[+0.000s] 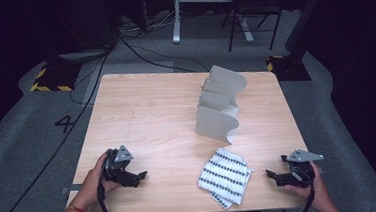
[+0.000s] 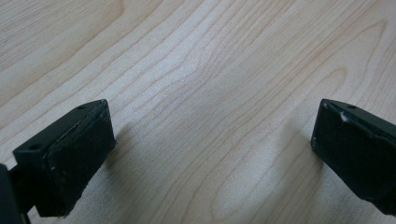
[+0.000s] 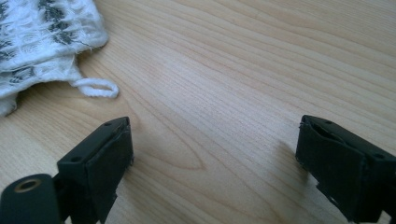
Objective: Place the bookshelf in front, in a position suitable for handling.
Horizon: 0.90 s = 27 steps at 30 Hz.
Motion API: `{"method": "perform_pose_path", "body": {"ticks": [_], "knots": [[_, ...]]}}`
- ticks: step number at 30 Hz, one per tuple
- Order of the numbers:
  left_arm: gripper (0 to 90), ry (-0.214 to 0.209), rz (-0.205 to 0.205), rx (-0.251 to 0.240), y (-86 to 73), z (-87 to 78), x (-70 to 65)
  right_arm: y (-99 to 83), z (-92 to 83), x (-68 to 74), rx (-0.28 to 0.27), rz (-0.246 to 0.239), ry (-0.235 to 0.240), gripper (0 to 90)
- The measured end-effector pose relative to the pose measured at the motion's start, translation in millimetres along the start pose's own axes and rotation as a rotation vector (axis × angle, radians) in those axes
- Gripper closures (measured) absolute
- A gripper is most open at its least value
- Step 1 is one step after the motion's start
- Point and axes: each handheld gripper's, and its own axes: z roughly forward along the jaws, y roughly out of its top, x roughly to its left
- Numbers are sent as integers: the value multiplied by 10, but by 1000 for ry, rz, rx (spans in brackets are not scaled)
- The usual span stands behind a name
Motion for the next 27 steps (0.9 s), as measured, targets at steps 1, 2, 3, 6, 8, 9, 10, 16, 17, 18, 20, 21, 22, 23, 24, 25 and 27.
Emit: {"method": "perform_pose_path", "body": {"ticks": [1, 2, 3, 6, 8, 9, 10, 16, 17, 18, 20, 21, 22, 23, 24, 25, 27], "knots": [[0, 0, -2, -1, -1, 0, -2, 1, 0, -1, 1, -1, 0, 114], [0, 0, -2, -1, -1, 0, -2, 1, 0, -1, 1, -1, 0, 114], [0, -2, -1, -2, -4, -1, -3, 2, 0, -1, 1, -2, 1, 117], [4, 1, 10, -2, -12, -12, -7, 4, -7, -1, 1, -10, 11, 143], [10, 7, 0, -5, -20, -18, -17, 6, -9, -3, -1, -17, 13, 155], [10, 11, 0, -7, -22, -19, -20, 8, -11, -3, -1, -18, 15, 166], [11, 12, -4, -6, -24, -22, -26, 9, -13, -3, -1, -22, 20, 179], [12, 5, 8, -3, -28, -29, -14, 63, -48, 56, -4, -46, 25, 240], [11, 5, 8, -3, -28, -29, -15, 97, -61, 97, -15, -57, 33, 241], [12, 1, 6, -3, -29, -30, -16, 135, -77, 141, -25, -66, 49, 249], [24, 0, 11, -7, -29, -32, -17, 226, -115, 268, -60, -104, 84, 273], [30, -3, 11, -6, -28, -36, -22, 264, -121, 322, -69, -121, 96, 274], [40, -1, 9, -9, -27, -38, -29, 325, -125, 422, -76, -145, 120, 283], [86, -7, 13, -15, -23, -39, -33, 420, -93, 621, -72, -207, 165, 308], [86, -11, 30, -9, -13, -48, -25, 420, -93, 621, -72, -207, 165, 308], [109, -22, 24, -15, -3, -42, -32, 448, -76, 688, -65, -227, 177, 311], [210, -27, 47, -15, 37, -51, -16, 531, 0, 926, -58, -284, 228, 328]]}}
